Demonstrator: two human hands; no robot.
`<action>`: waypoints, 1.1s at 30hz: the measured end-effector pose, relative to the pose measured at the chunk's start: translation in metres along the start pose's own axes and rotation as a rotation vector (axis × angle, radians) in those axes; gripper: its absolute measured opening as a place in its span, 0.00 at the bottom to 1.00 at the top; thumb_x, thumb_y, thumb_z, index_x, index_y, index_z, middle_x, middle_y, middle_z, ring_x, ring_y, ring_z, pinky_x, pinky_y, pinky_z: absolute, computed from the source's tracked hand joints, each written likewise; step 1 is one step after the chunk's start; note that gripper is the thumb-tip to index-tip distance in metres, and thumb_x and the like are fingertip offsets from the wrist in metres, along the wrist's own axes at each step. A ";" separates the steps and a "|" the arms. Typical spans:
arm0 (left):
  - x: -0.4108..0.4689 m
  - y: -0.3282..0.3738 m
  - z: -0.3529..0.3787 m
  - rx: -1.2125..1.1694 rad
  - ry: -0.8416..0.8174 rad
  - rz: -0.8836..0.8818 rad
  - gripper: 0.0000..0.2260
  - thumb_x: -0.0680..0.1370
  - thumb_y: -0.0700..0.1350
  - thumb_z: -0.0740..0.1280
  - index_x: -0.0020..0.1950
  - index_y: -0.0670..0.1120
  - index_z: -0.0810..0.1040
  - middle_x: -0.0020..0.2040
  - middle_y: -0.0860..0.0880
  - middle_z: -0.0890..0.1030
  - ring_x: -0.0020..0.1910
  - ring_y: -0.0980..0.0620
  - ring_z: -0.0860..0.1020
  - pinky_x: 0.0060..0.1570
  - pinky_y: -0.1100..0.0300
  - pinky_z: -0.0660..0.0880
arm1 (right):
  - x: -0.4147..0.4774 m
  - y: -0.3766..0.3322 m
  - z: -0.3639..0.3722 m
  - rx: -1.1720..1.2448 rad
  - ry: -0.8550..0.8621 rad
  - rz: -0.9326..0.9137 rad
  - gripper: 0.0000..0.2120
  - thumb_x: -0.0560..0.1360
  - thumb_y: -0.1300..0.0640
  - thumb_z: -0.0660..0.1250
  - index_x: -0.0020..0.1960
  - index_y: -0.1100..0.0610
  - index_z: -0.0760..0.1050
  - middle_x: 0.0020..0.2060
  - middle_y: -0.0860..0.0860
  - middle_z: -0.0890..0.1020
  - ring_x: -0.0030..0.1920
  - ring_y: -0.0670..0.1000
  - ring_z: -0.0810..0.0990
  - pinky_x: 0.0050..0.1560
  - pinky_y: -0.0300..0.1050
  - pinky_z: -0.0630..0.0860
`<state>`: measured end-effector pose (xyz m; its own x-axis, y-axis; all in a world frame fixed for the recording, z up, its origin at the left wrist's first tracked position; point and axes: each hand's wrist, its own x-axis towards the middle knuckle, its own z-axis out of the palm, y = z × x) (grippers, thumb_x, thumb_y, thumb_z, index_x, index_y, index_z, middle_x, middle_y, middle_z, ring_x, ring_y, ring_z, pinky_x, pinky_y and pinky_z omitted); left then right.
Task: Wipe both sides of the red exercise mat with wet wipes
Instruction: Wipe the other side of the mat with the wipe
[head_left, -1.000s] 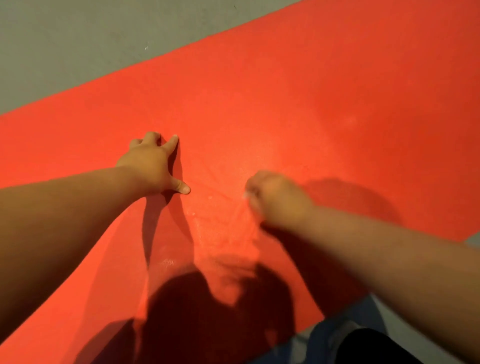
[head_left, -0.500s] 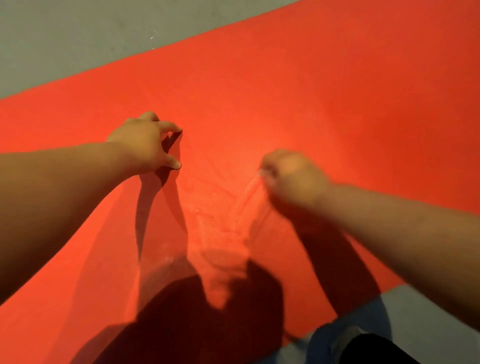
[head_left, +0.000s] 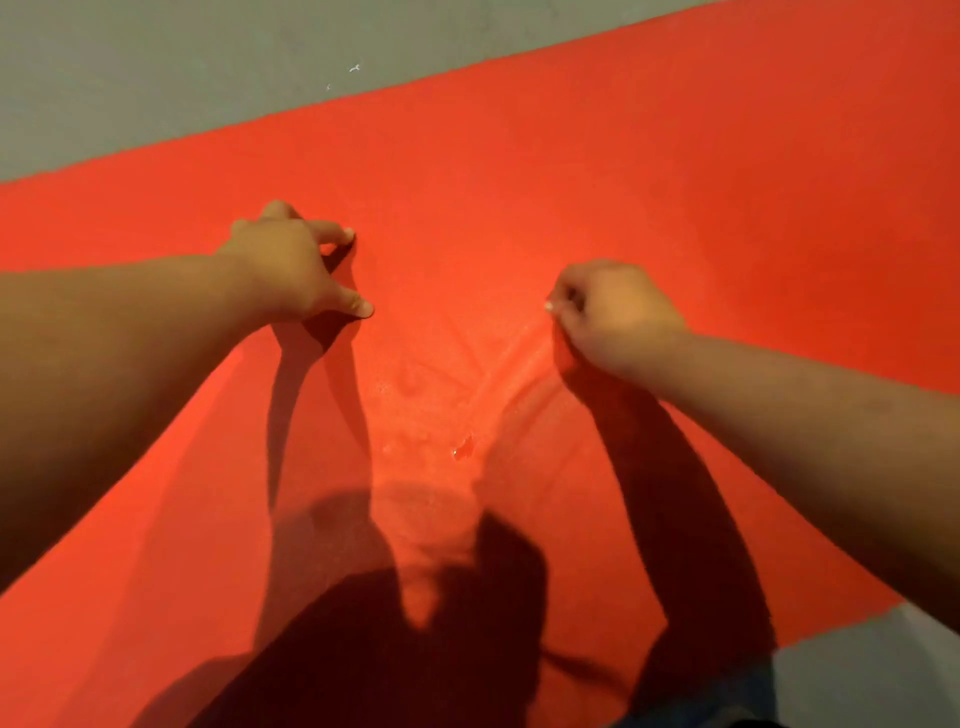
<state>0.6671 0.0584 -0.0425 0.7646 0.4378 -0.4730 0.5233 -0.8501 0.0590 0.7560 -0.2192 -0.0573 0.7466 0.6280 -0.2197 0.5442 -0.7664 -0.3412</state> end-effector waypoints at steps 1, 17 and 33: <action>0.001 -0.002 0.001 -0.015 0.017 0.010 0.41 0.62 0.63 0.76 0.73 0.58 0.66 0.67 0.38 0.65 0.65 0.34 0.67 0.65 0.47 0.66 | 0.012 0.021 -0.014 -0.028 0.078 0.142 0.08 0.76 0.56 0.65 0.49 0.58 0.79 0.48 0.59 0.82 0.52 0.60 0.79 0.48 0.48 0.71; 0.015 -0.013 0.006 0.010 0.001 0.054 0.40 0.65 0.61 0.75 0.73 0.56 0.63 0.73 0.34 0.56 0.70 0.28 0.59 0.68 0.39 0.62 | 0.062 0.031 -0.025 -0.016 0.192 0.313 0.08 0.76 0.57 0.65 0.50 0.60 0.78 0.50 0.62 0.82 0.53 0.61 0.79 0.50 0.48 0.72; 0.040 -0.016 -0.015 0.092 -0.152 -0.007 0.55 0.60 0.69 0.73 0.76 0.63 0.40 0.76 0.32 0.42 0.71 0.24 0.54 0.69 0.40 0.60 | 0.094 -0.015 -0.009 -0.024 0.158 0.249 0.09 0.75 0.58 0.64 0.49 0.61 0.80 0.48 0.61 0.83 0.52 0.61 0.80 0.49 0.48 0.73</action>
<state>0.6949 0.0941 -0.0489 0.6916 0.4002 -0.6013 0.4863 -0.8735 -0.0220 0.8216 -0.1493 -0.0647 0.9076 0.3927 -0.1484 0.3442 -0.8985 -0.2724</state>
